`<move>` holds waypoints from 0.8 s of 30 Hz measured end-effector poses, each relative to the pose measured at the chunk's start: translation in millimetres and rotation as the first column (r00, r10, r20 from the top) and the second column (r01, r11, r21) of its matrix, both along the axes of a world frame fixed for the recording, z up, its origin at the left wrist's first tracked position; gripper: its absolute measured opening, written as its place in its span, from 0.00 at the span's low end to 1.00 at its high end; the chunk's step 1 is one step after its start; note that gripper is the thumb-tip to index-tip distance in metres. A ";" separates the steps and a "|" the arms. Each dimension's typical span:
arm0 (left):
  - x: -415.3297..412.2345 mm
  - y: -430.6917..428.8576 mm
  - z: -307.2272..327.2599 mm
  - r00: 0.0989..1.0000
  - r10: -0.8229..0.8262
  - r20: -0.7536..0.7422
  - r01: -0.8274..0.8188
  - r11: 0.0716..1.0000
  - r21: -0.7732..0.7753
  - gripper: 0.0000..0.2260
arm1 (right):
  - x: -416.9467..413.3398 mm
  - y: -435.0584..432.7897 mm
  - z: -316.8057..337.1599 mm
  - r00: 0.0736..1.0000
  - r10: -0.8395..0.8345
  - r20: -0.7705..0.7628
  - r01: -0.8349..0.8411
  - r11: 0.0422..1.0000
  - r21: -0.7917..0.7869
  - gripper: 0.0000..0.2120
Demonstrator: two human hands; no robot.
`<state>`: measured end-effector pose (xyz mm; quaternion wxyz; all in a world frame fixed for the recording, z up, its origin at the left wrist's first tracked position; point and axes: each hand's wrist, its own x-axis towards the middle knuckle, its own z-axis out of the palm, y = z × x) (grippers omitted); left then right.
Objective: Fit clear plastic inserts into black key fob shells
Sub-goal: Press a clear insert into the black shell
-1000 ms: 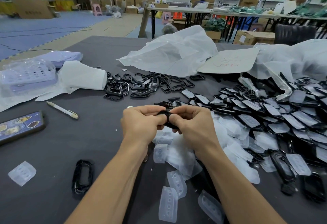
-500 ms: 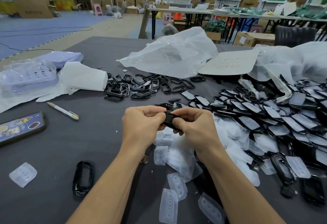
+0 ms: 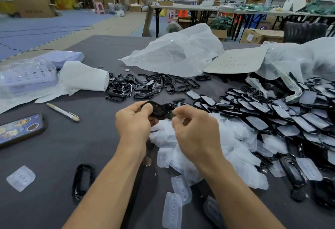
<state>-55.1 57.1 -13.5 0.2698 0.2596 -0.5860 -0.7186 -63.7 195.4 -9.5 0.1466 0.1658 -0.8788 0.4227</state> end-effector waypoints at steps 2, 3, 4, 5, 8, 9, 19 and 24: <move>0.4 -8.4 1.1 0.999 0.038 -0.009 -0.038 0.998 0.048 0.16 | 4.7 -1.7 2.6 0.994 0.098 0.046 -0.106 0.960 0.258 0.17; 0.2 -11.0 1.2 0.999 0.049 -0.015 -0.048 0.997 0.060 0.16 | 5.2 -4.1 1.4 0.989 0.130 0.074 -0.148 0.907 0.394 0.18; 0.2 -12.5 1.2 0.998 0.051 -0.019 -0.050 0.997 0.064 0.17 | 4.9 -6.4 0.4 0.984 0.151 0.091 -0.176 0.857 0.484 0.17; 0.0 -12.9 1.3 0.999 0.047 -0.019 -0.045 0.997 0.063 0.16 | 4.5 -7.3 0.8 0.982 0.159 0.101 -0.189 0.844 0.502 0.14; -1.4 -12.7 0.7 0.999 0.031 -0.017 -0.030 0.998 0.063 0.13 | 1.7 -5.0 2.5 0.987 0.124 0.099 -0.155 0.887 0.435 0.09; -1.9 -12.5 0.5 0.999 0.031 -0.019 -0.030 0.998 0.064 0.12 | -0.1 -3.8 1.8 0.989 0.108 0.105 -0.141 0.911 0.388 0.10; -3.1 -8.9 -0.6 1.000 -0.008 -0.002 0.008 0.999 0.034 0.13 | -5.1 -4.4 -8.3 0.998 0.057 -0.009 -0.051 0.949 0.311 0.05; -2.7 -7.5 -1.1 1.000 -0.024 0.013 0.024 1.000 -0.001 0.13 | -6.5 -1.7 -10.6 0.999 0.044 0.016 -0.045 0.996 0.074 0.08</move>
